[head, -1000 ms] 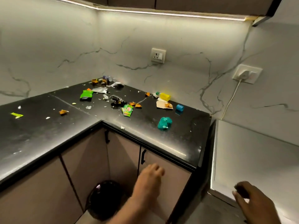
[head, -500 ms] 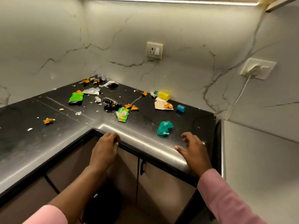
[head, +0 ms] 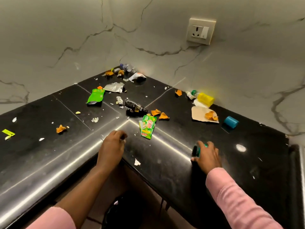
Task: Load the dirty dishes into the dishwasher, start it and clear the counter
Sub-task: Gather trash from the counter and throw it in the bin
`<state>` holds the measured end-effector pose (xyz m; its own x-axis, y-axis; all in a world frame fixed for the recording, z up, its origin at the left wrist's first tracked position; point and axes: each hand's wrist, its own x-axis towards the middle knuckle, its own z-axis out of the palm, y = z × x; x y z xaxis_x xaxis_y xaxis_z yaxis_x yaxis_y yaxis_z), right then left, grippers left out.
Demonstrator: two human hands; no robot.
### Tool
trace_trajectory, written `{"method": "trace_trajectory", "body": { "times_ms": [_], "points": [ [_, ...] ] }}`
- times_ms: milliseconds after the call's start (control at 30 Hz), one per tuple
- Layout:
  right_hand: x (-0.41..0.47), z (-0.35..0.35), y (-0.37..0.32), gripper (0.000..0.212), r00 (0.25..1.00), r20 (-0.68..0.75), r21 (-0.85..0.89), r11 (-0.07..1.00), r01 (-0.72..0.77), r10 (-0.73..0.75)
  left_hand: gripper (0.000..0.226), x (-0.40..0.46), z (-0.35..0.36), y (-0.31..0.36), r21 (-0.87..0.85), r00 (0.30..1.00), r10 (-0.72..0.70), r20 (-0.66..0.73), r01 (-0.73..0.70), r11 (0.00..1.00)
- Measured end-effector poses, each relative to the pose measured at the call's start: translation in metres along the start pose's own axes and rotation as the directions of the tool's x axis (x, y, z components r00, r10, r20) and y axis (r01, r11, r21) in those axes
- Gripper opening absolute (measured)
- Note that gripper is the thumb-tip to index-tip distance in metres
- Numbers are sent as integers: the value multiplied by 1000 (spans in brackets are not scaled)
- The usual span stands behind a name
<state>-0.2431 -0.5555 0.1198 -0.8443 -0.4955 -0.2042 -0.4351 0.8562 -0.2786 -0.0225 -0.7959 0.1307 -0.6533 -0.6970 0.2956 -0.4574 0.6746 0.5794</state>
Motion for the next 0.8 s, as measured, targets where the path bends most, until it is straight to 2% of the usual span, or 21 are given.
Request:
{"method": "trace_trajectory", "body": {
  "times_ms": [100, 167, 300, 400, 500, 600, 667, 800],
  "points": [
    [19, 3, -6, 26, 997, -52, 7, 999, 49, -48, 25, 28, -2, -15, 21, 1000, -4, 9, 4, 1000],
    [23, -2, -17, 18, 994, -89, 67, 995, 71, -65, 24, 51, -2, -24, 27, 1000, -11, -2, 12, 1000],
    [23, -8, -48, 25, 986, -143, 183, 976, 115, -89, 29, 97, 6, -35, 16, 999, 40, 24, -41, 999],
    [22, -12, -77, 34, 981, -188, 298, 949, 107, -52, 41, 140, 13, -42, 69, 982, 170, 86, -176, 982],
    [16, -15, -104, 36, 976, -219, 392, 916, 83, 5, 60, 182, 26, -49, 160, 919, 336, 208, -371, 915],
    [10, -14, -124, 37, 963, -264, 417, 907, 56, 61, 71, 215, 40, -61, 238, 837, 443, 322, -524, 818],
    [4, -14, -130, 37, 956, -278, 416, 909, 35, 91, 70, 230, 47, -64, 304, 794, 474, 380, -592, 747],
    [-10, -11, -135, 34, 943, -301, 394, 919, -13, 142, 57, 248, 59, -65, 366, 730, 450, 514, -662, 654]
  ]
}}
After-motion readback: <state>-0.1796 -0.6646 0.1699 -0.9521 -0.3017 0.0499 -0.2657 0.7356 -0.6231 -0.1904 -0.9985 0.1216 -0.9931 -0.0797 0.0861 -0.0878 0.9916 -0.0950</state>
